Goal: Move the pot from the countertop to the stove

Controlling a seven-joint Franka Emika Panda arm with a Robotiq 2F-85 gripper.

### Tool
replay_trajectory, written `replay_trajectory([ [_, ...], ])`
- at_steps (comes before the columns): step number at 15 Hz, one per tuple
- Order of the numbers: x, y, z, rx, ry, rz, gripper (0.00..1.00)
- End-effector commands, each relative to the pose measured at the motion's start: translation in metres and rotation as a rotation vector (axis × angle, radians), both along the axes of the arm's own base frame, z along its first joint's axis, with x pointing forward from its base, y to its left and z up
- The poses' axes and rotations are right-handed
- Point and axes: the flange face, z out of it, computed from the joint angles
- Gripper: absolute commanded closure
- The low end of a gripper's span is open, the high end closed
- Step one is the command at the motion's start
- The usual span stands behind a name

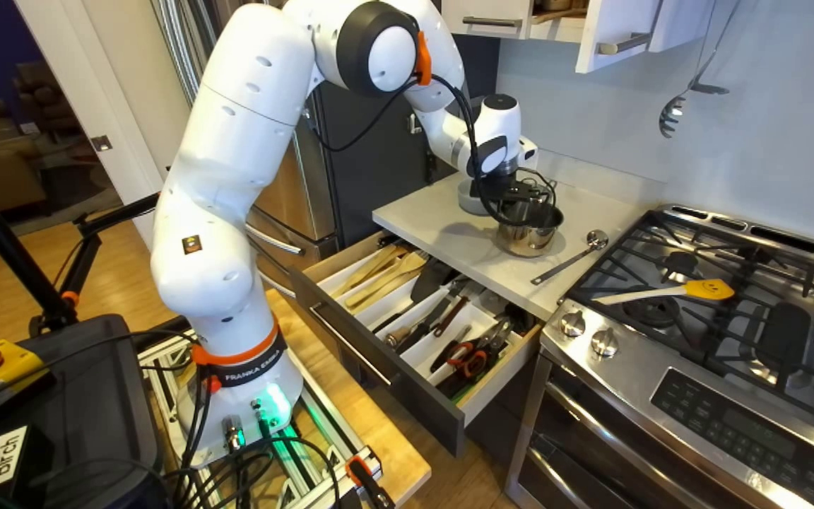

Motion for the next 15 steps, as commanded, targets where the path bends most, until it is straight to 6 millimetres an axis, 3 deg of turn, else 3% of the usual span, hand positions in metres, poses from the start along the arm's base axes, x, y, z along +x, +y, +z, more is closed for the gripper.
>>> replay_trajectory([
  [1, -0.003, -0.015, 0.038, -0.076, -0.105, -0.017, 0.98],
  [7, -0.021, -0.071, 0.060, -0.169, -0.217, -0.119, 0.98],
  [15, -0.075, -0.189, 0.083, -0.308, -0.299, -0.366, 0.98],
])
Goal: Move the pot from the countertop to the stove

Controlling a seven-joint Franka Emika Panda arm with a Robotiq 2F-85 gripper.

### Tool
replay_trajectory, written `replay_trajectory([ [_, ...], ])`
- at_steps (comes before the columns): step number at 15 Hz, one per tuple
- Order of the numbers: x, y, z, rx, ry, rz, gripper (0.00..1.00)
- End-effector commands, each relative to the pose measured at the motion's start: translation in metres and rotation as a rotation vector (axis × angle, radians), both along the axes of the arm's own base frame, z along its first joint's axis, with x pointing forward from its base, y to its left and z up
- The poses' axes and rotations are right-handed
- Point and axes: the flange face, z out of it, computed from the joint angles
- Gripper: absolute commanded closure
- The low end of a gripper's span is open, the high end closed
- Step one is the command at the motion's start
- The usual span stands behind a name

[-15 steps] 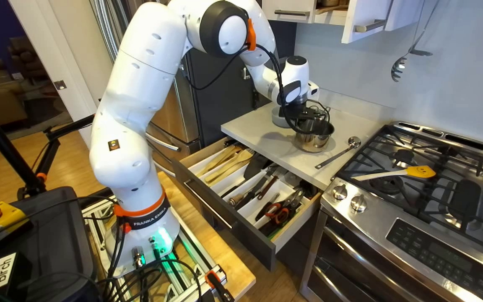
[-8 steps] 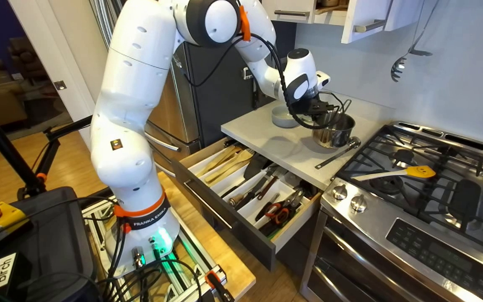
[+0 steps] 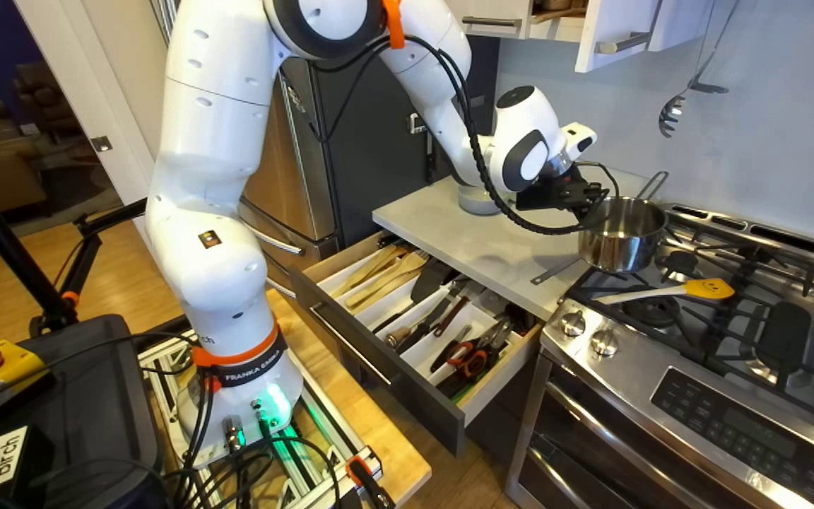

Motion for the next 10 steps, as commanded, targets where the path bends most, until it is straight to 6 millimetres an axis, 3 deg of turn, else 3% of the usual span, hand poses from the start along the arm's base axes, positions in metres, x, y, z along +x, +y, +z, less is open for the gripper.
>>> replay_trajectory([
  [1, -0.031, -0.036, 0.022, -0.034, -0.057, -0.101, 0.98],
  [5, -0.055, -0.074, 0.014, -0.015, -0.047, -0.216, 0.98],
  [8, -0.062, -0.100, 0.007, 0.006, -0.045, -0.278, 0.98],
  [10, -0.059, -0.122, 0.018, -0.002, -0.063, -0.301, 0.98],
])
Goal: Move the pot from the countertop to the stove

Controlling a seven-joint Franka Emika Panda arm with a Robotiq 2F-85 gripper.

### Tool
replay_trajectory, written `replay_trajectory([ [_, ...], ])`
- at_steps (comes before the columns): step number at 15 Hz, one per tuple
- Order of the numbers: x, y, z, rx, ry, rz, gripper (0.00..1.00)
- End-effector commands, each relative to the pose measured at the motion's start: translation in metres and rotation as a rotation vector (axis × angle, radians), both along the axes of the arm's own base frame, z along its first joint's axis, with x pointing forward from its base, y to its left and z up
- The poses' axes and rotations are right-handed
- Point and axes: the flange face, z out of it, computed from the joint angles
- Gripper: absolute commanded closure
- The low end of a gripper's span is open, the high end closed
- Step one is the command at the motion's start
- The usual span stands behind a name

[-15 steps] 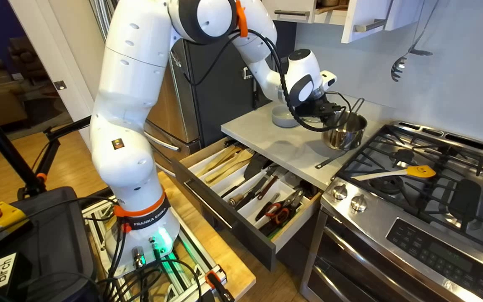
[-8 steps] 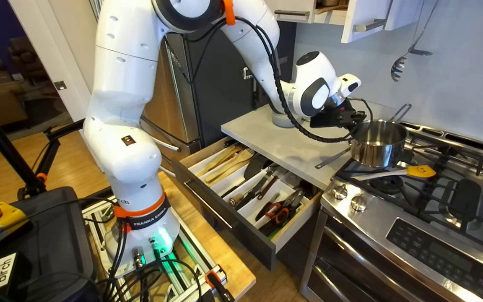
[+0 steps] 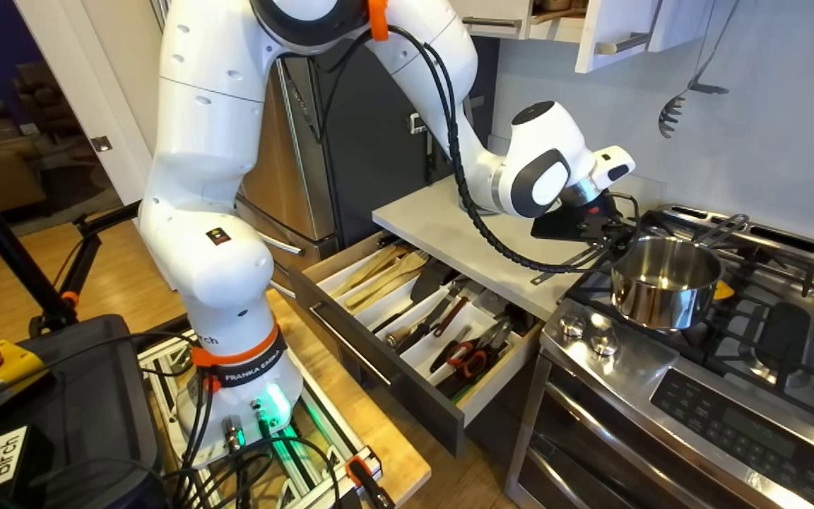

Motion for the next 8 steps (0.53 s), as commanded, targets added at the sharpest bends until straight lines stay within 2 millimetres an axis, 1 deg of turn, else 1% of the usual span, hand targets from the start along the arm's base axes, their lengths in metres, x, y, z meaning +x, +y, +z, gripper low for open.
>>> replay_trajectory([
  [1, 0.003, -0.035, 0.026, -0.006, -0.064, -0.038, 0.98],
  [2, 0.009, -0.042, 0.034, -0.001, -0.077, -0.045, 0.98],
  [4, 0.021, -0.055, 0.043, 0.034, -0.107, -0.055, 0.98],
  [5, 0.030, -0.050, 0.048, 0.098, -0.123, -0.069, 0.97],
  [6, 0.040, -0.032, 0.048, 0.173, -0.135, -0.071, 0.98],
  [7, 0.021, -0.046, 0.035, 0.100, -0.105, -0.090, 0.93],
  [8, 0.029, -0.039, 0.037, 0.139, -0.111, -0.087, 0.93],
])
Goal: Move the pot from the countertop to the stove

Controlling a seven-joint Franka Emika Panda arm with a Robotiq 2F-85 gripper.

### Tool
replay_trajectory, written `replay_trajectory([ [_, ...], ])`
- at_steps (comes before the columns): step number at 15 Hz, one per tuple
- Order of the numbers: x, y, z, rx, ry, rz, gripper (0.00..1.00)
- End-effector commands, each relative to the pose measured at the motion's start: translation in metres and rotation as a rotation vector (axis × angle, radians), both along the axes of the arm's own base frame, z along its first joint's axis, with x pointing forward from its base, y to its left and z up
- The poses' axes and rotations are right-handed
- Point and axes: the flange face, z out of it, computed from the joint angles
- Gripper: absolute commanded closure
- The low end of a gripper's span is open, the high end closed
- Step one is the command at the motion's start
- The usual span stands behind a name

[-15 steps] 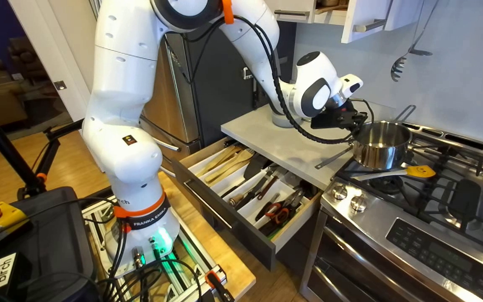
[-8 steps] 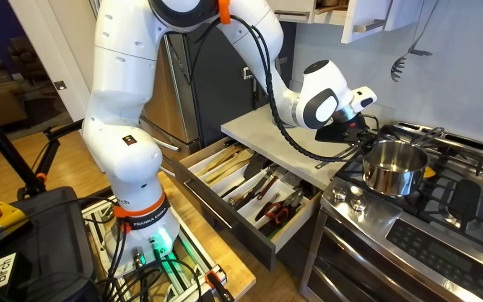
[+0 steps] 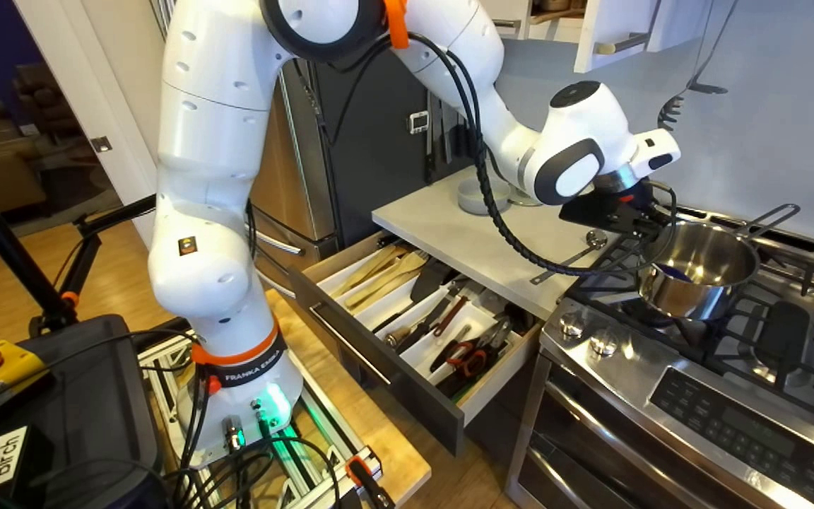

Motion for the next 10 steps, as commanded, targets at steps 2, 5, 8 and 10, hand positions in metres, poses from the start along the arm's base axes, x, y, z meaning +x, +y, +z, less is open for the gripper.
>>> replay_trajectory([
  [2, 0.009, 0.013, 0.002, 0.033, -0.012, 0.012, 0.93],
  [5, 0.011, -0.022, 0.005, -0.024, -0.040, -0.062, 0.98],
  [8, 0.019, -0.069, 0.009, -0.112, -0.041, -0.113, 0.98],
  [10, 0.035, -0.087, 0.009, -0.148, -0.038, -0.120, 0.98],
])
